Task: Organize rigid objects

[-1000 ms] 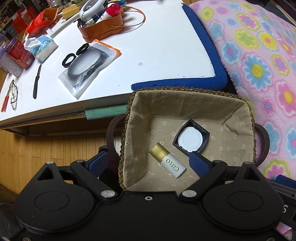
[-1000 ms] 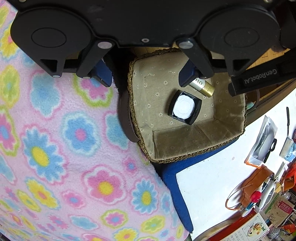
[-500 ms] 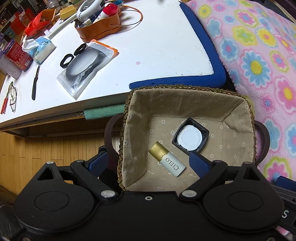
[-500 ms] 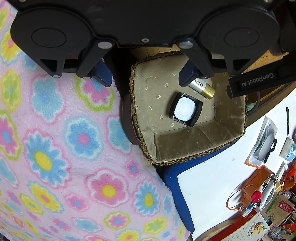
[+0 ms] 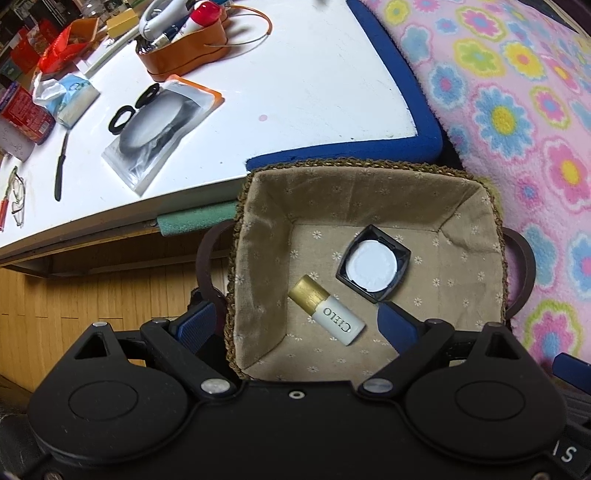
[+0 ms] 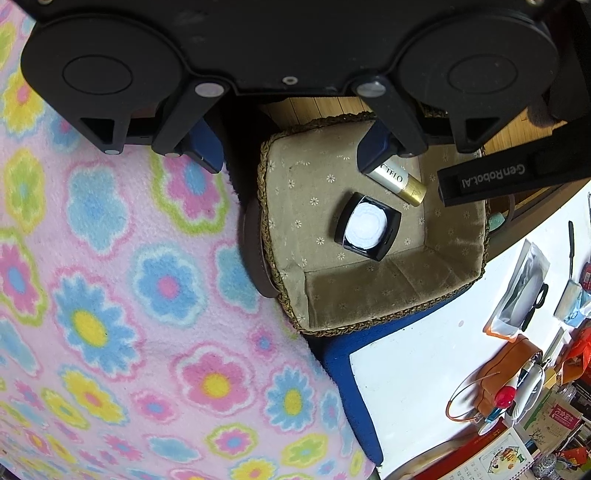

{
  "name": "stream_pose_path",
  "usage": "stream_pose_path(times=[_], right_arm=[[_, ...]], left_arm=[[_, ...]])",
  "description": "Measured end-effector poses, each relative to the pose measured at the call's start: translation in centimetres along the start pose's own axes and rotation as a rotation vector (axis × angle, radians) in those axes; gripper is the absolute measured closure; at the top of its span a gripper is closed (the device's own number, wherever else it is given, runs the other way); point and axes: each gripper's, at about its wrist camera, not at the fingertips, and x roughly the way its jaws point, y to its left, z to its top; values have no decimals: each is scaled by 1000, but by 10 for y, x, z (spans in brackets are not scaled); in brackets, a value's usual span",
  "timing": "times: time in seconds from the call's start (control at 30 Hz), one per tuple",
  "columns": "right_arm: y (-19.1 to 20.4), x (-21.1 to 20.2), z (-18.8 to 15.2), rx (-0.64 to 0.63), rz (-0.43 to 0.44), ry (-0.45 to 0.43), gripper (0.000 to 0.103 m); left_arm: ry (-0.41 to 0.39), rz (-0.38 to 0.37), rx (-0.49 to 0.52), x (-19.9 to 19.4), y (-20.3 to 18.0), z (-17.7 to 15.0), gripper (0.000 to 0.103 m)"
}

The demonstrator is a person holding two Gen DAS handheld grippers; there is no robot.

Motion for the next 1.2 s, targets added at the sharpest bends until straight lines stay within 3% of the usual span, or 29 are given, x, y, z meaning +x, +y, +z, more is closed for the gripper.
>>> stream_pose_path(times=[0.3,0.57,0.93,1.2], right_arm=[[-22,-19,-16,21,-18,-23,23],[-66,-46,-32,65,-62,-69,23],[-171,-107,-53,173,-195,-168,22],[-260,-132,-69,324,-315,-221,21]], left_arm=[[11,7,23,2,-4,-1,11],[16,-3,50,2,-11,-4,11],[-17,38,159,-5,-31,-14,11],[-26,15,212,-9,-42,-20,11]])
